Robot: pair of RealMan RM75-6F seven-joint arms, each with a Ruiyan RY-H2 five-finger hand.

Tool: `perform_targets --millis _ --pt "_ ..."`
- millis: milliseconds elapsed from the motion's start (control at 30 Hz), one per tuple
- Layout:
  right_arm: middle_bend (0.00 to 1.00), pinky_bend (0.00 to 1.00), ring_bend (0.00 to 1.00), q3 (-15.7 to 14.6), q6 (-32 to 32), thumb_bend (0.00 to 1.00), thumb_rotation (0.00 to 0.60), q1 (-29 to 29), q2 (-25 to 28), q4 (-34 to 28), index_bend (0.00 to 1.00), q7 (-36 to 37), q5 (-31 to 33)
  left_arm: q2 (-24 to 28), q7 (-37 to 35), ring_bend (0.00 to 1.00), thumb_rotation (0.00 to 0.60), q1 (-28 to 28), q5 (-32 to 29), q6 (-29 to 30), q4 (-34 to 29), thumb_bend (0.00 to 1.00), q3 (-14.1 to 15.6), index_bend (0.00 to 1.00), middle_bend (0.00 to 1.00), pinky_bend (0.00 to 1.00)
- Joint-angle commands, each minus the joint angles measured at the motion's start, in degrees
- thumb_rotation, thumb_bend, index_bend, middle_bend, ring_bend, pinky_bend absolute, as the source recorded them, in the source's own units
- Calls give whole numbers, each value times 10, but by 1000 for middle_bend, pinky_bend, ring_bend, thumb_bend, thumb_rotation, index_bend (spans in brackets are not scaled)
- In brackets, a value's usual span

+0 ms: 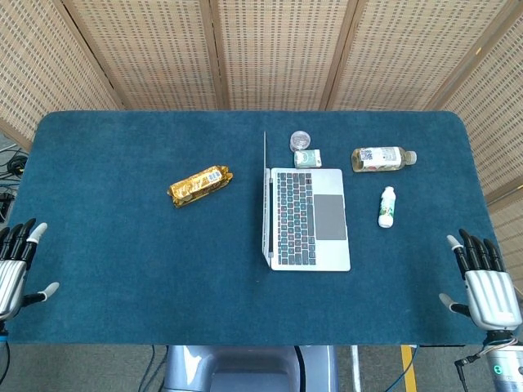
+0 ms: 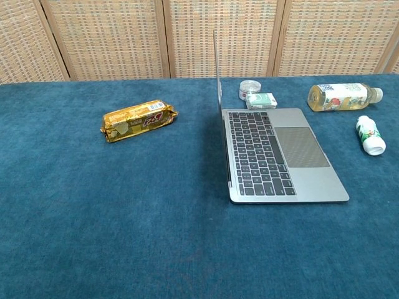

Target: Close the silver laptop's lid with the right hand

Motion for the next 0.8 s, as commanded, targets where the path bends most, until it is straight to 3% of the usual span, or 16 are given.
perform_targets --millis 33,400,567,800 --pt "0 0 0 2 3 107 600 1 0 -1 0 2 -3 0 -1 0 600 0 0 1 0 46 0 0 0 0" --pt "0 0 0 24 10 156 600 32 -4 14 11 17 -43 3 -4 0 600 2 -6 4 0 46 -4 0 0 0" --pt "0 0 0 45 17 156 600 73 -20 71 53 59 -89 3 -3 0 600 3 -3 5 0 47 -3 0 0 0" --pt "46 0 0 62 0 156 600 119 -25 115 127 110 -105 -2 4 0 600 -1 -9 -5 3 46 -3 0 0 0"
